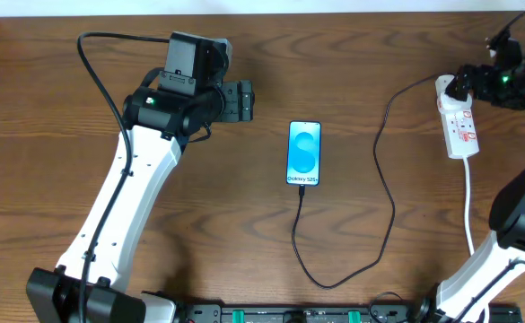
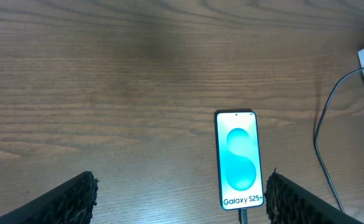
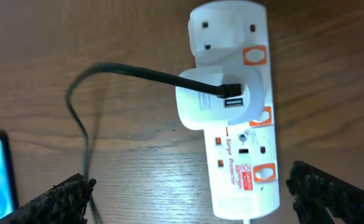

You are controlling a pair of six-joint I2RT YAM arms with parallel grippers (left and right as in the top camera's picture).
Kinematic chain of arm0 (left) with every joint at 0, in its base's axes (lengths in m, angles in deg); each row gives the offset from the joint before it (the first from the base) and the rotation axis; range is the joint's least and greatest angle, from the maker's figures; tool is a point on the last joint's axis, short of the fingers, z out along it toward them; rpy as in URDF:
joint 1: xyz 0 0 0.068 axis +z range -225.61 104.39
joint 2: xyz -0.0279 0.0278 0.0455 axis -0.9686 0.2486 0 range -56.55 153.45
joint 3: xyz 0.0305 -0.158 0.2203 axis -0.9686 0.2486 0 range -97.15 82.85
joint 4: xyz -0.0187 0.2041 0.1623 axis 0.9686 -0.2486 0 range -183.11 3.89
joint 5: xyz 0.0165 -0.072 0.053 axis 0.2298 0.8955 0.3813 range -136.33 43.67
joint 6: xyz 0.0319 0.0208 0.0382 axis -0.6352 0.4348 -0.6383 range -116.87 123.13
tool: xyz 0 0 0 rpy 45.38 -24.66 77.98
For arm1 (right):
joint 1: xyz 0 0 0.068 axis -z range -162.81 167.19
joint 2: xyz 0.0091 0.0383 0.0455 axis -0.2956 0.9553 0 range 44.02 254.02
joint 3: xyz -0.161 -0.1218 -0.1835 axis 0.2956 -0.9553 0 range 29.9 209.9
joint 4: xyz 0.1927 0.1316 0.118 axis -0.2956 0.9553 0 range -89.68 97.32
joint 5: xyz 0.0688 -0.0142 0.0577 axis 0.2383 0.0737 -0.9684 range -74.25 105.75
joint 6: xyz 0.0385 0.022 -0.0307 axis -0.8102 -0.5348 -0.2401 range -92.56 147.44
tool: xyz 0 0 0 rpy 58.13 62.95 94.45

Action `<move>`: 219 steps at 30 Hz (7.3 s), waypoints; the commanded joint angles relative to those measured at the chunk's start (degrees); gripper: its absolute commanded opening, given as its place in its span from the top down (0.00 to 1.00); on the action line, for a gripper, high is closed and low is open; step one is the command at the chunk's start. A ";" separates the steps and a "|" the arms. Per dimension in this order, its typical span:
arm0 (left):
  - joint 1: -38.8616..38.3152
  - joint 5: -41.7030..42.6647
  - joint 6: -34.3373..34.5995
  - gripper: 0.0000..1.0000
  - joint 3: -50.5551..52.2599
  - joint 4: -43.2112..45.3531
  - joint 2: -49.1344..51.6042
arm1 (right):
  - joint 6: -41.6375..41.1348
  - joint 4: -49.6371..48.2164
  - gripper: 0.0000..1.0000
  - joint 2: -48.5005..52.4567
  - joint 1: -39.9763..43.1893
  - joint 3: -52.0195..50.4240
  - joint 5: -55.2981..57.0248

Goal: Plug charger to phone and switch on socket

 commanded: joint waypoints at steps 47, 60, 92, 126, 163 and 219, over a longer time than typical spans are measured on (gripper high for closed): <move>-0.07 -0.79 -0.55 0.14 -0.15 -0.15 -0.22 | 4.24 -9.49 0.01 5.07 0.02 -8.68 -1.03; -0.07 -0.79 -0.55 0.14 -0.15 -0.17 -0.22 | 4.22 -11.02 0.01 5.09 0.02 -8.70 -1.07; -0.07 -0.79 -0.55 0.14 -0.15 -0.17 -0.22 | 4.24 -12.44 0.01 8.59 -0.02 -8.70 -9.29; -0.07 -0.79 -0.55 0.14 -0.15 -0.17 -0.22 | 3.06 -11.34 0.01 8.59 -0.04 -8.70 -13.05; -0.07 -0.79 -0.55 0.13 -0.15 -0.17 -0.22 | 2.12 -10.95 0.01 8.59 -1.90 -8.74 -16.17; -0.07 -0.79 -0.55 0.13 -0.15 -0.17 -0.22 | -12.11 4.26 0.01 -20.28 1.14 0.76 8.37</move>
